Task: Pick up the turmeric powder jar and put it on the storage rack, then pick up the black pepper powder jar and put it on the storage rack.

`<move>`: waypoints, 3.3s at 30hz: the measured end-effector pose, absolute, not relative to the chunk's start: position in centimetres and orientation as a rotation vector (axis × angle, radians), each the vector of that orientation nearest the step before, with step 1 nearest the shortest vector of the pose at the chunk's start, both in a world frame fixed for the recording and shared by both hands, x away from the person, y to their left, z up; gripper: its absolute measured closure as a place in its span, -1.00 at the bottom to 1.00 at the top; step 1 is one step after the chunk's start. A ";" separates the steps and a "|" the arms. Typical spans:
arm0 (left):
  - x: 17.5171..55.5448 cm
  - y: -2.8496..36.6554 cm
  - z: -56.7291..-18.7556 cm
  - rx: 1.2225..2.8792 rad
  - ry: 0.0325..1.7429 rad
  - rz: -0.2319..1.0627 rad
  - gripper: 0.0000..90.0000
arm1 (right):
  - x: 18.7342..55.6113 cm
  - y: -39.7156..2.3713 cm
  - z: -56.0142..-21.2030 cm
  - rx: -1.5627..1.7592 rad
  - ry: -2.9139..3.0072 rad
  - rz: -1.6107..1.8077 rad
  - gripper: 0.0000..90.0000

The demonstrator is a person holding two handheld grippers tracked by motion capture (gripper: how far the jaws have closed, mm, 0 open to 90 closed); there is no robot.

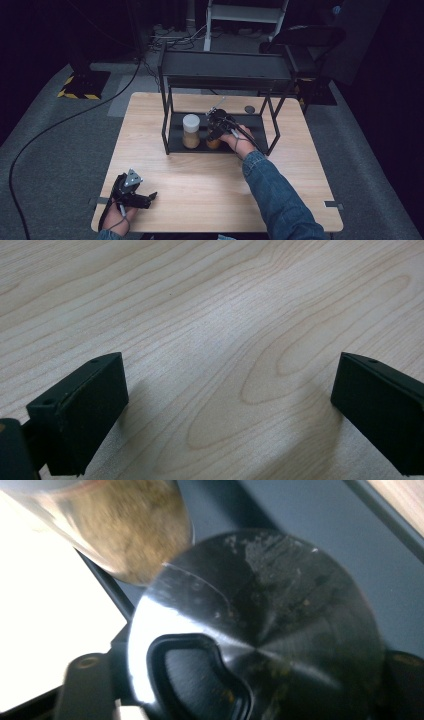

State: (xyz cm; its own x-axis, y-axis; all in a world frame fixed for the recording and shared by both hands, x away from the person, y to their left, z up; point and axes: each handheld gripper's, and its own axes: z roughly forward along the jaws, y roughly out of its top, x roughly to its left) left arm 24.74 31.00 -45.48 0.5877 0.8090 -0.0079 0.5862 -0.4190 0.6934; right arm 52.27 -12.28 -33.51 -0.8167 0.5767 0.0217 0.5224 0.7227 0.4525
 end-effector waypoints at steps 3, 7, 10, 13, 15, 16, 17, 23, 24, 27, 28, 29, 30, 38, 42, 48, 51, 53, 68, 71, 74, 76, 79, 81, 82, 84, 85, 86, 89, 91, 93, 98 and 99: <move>24.7 31.0 -45.5 2.154 1.103 0.434 -0.96 | 51.8 -12.9 -32.8 0.920 2.781 0.721 -0.64; 24.7 31.0 -45.5 2.153 1.104 0.436 -0.96 | 50.9 -13.6 -31.8 0.895 2.766 0.730 -0.77; 24.7 31.0 -45.5 2.153 1.104 0.437 -0.96 | 50.0 -14.1 -31.2 0.867 2.750 0.737 -0.80; 24.7 31.0 -45.5 2.152 1.105 0.436 -0.96 | 49.3 -14.7 -30.5 0.862 2.744 0.749 -0.83; 24.7 31.0 -45.5 2.153 1.105 0.436 -0.96 | 48.7 -15.1 -30.0 0.837 2.744 0.762 -0.84; 24.8 31.0 -45.5 2.153 1.105 0.436 -0.96 | 48.4 -15.2 -29.8 0.830 2.741 0.765 -0.84; 24.7 31.0 -45.5 2.153 1.105 0.436 -0.96 | 48.0 -15.4 -29.5 0.814 2.740 0.770 -0.85; 24.7 31.0 -45.5 2.152 1.105 0.436 -0.96 | 45.9 -16.5 -28.3 0.756 2.725 0.789 -0.85; 24.7 31.0 -45.5 2.152 1.105 0.435 -0.96 | 45.6 -16.7 -28.1 0.749 2.722 0.791 -0.86; 24.8 30.9 -45.5 2.152 1.108 0.435 -0.96 | 44.6 -17.4 -27.6 0.740 2.711 0.805 -0.86; 24.8 30.9 -45.5 2.152 1.108 0.435 -0.96 | 44.3 -17.6 -27.4 0.740 2.708 0.810 -0.87; 24.8 30.9 -45.5 2.152 1.107 0.435 -0.96 | 43.9 -17.9 -27.3 0.734 2.703 0.814 -0.87; 24.8 30.9 -45.5 2.152 1.108 0.435 -0.96 | 43.6 -18.2 -27.1 0.737 2.699 0.823 -0.87; 24.8 30.9 -45.5 2.152 1.108 0.435 -0.96 | 41.7 -20.1 -26.6 0.729 2.684 0.848 -0.89; 24.8 30.9 -45.5 2.152 1.108 0.435 -0.96 | 40.8 -21.1 -26.5 0.727 2.677 0.862 -0.90; 24.8 30.9 -45.5 2.152 1.108 0.435 -0.96 | 39.7 -22.2 -26.5 0.722 2.673 0.862 -0.90; 24.8 30.9 -45.5 2.151 1.108 0.437 -0.96 | 39.3 -22.7 -26.6 0.723 2.674 0.858 -0.90; 24.8 30.9 -45.5 2.151 1.110 0.436 -0.96 | 39.0 -23.1 -26.7 0.725 2.675 0.860 -0.90; 24.8 30.9 -45.5 2.150 1.113 0.437 -0.96 | 36.1 -26.1 -27.4 0.741 2.646 0.874 -0.90; 24.8 30.9 -45.5 2.150 1.113 0.437 -0.97 | 35.4 -26.8 -27.6 0.742 2.632 0.870 -0.90; 24.8 30.8 -45.5 2.149 1.115 0.437 -0.96 | 34.7 -27.3 -27.9 0.737 2.615 0.852 -0.90; 24.8 30.8 -45.5 2.148 1.117 0.438 -0.96 | 34.5 -27.8 -28.2 0.741 2.609 0.851 -0.90; 24.8 30.8 -45.5 2.148 1.119 0.438 -0.96 | 34.1 -28.7 -28.9 0.757 2.602 0.866 -0.90; 24.8 30.8 -45.5 2.147 1.119 0.438 -0.97 | 34.0 -29.3 -29.4 0.773 2.597 0.868 -0.90; 24.8 30.8 -45.5 2.147 1.120 0.439 -0.97 | 33.9 -29.5 -29.5 0.784 2.595 0.870 -0.90; 24.8 30.8 -45.5 2.147 1.121 0.440 -0.96 | 33.8 -29.9 -29.9 0.797 2.589 0.876 -0.90; 24.8 30.8 -45.5 2.147 1.120 0.439 -0.96 | 33.8 -30.2 -30.1 0.800 2.587 0.876 -0.90; 24.8 30.8 -45.5 2.147 1.121 0.440 -0.97 | 33.8 -30.3 -30.3 0.808 2.587 0.876 -0.90; 24.7 30.8 -45.5 2.146 1.122 0.440 -0.96 | 33.8 -30.5 -30.8 0.826 2.585 0.869 -0.90; 24.7 30.8 -45.5 2.146 1.122 0.439 -0.96 | 33.8 -30.7 -31.1 0.827 2.584 0.872 -0.90; 24.7 30.8 -45.5 2.147 1.121 0.440 -0.96 | 33.8 -30.8 -31.5 0.836 2.584 0.870 -0.90; 24.8 31.0 -45.5 2.151 1.107 0.437 -0.96 | 34.0 -30.9 -32.5 0.845 2.585 0.871 -0.90; 24.8 31.0 -45.5 2.151 1.108 0.437 -0.96 | 34.1 -30.9 -32.7 0.850 2.587 0.869 -0.90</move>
State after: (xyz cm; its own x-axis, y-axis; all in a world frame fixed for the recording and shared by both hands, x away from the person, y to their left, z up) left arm 24.80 30.98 -45.52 0.5833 0.8122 -0.0081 0.5875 -0.4150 0.6947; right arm 34.07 -30.90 -32.73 -0.7869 0.6124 -0.0758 0.4424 0.6454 0.6227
